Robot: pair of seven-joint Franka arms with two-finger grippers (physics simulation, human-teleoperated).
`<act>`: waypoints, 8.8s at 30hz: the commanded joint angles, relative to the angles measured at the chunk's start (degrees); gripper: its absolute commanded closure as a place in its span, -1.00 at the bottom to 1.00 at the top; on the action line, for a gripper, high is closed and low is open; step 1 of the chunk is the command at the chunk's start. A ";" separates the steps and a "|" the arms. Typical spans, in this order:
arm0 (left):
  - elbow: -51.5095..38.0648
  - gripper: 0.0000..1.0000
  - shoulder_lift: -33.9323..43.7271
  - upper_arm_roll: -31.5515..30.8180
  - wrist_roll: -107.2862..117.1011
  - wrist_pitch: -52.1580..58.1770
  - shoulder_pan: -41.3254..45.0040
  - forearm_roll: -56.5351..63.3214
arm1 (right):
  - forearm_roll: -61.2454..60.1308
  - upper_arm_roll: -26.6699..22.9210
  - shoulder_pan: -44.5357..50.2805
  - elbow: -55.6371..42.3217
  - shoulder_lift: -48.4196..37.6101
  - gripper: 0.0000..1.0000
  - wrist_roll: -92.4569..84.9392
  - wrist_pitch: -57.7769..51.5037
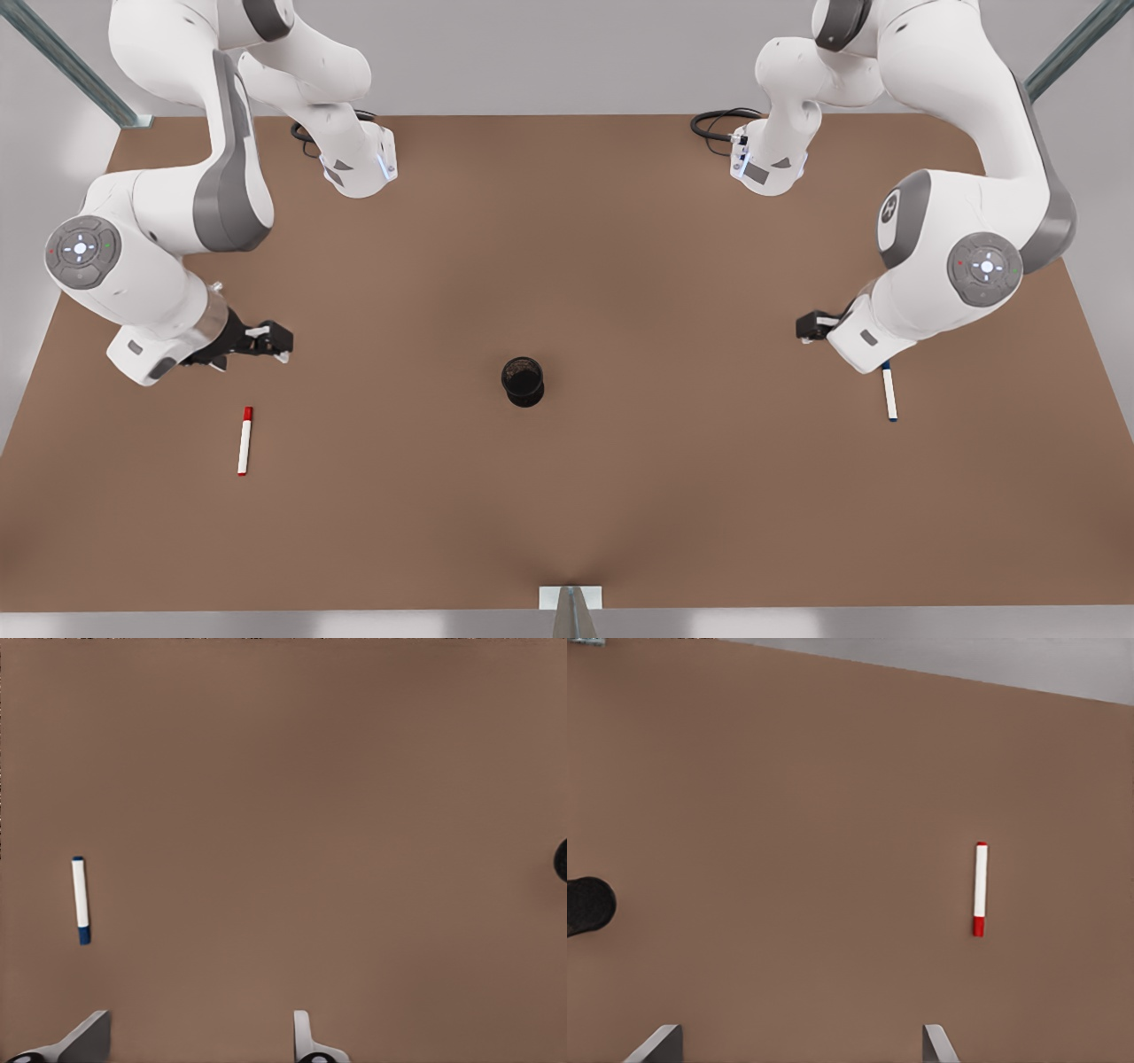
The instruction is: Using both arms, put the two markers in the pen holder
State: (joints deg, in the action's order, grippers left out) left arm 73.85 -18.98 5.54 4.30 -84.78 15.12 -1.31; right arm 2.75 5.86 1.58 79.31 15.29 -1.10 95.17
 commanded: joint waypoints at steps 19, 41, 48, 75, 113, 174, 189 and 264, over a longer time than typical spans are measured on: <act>24.24 -1.00 -15.03 0.44 -40.34 -51.71 -22.59 -2.91 | 2.78 -0.32 -4.39 -1.43 13.36 -1.00 -1.45 15.39; 30.65 -0.44 -18.11 0.44 -42.01 -56.37 -26.02 -2.91 | -1.79 -3.23 -14.23 -5.04 36.74 -1.00 -18.67 34.12; 31.27 -0.15 -18.72 0.44 -41.92 -56.37 -25.93 -2.91 | 3.49 -3.23 -13.26 -2.14 36.48 -0.97 -17.53 34.21; 31.09 0.57 -19.25 0.44 -40.69 -56.46 -25.58 -3.08 | 3.31 -2.79 -15.64 -1.70 37.09 -0.26 -18.41 33.59; 1.65 0.57 -29.62 -27.07 -84.81 -75.71 10.54 -75.94 | 4.28 4.07 -9.05 -4.07 13.27 0.57 -10.06 13.99; 13.25 -1.00 7.64 -2.90 -2.02 -8.65 -8.79 1.40 | 4.02 14.00 12.93 33.36 10.21 0.54 11.56 102.41; 13.51 -1.00 7.03 -2.90 -1.84 -7.42 -8.79 1.22 | 4.19 13.30 15.30 40.49 13.19 0.54 11.03 106.45; 12.11 -1.00 5.71 -3.08 -0.70 -5.13 -4.58 1.14 | -0.64 -3.66 7.65 2.52 -3.60 -1.00 6.55 -4.82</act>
State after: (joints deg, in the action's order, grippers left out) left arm 85.99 -13.23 2.46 3.12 -90.32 10.55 -0.33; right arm 1.87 1.91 9.53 81.87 11.71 6.80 98.04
